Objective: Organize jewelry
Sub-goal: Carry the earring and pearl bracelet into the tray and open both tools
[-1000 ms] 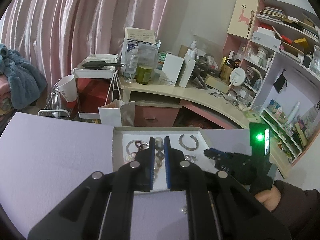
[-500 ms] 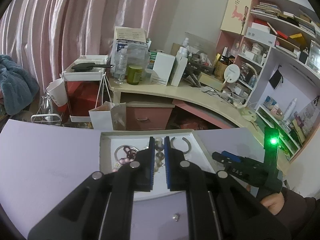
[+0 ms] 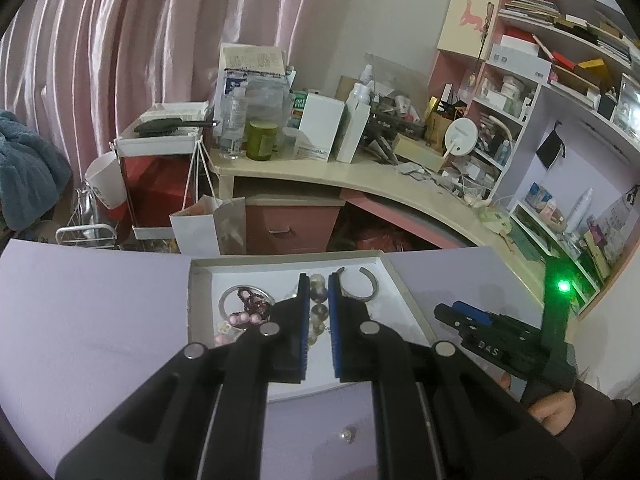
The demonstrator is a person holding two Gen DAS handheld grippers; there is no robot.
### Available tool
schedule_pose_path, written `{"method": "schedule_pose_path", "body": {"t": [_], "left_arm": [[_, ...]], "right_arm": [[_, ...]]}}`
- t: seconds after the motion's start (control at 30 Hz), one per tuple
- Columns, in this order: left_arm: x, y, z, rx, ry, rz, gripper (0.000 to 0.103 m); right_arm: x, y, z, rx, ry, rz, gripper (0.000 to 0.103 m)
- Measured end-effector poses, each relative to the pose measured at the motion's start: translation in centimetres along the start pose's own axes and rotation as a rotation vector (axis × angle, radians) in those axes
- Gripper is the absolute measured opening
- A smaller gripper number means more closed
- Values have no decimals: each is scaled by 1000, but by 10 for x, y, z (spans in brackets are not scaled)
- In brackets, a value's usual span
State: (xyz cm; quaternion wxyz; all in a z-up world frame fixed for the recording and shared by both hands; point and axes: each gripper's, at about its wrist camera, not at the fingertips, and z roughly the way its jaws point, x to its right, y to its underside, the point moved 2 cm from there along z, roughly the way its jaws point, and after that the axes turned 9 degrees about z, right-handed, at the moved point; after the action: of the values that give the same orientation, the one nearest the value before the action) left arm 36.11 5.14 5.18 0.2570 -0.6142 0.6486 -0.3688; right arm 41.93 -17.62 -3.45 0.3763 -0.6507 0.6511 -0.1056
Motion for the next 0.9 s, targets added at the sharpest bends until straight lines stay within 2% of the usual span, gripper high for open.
{"method": "schedule_pose_path", "body": {"t": [0.27, 0.47, 0.77, 0.8, 0.87, 0.9], "left_arm": [[-10, -8, 43, -55, 40, -49, 9], [-2, -14, 81, -97, 32, 3, 9], [2, -19, 121, -142, 33, 4, 11], [1, -18, 122, -142, 31, -4, 12], [-3, -15, 119, -132, 41, -32, 38], [-5, -14, 115, -123, 38, -39, 43]], "right_arm": [[5, 8, -5, 0, 7, 3, 41], [13, 17, -8, -6, 24, 0, 41], [20, 24, -10, -17, 37, 20, 41], [20, 25, -10, -17, 37, 19, 41], [20, 28, -12, -16, 37, 14, 41], [19, 29, -13, -17, 37, 13, 41]]}}
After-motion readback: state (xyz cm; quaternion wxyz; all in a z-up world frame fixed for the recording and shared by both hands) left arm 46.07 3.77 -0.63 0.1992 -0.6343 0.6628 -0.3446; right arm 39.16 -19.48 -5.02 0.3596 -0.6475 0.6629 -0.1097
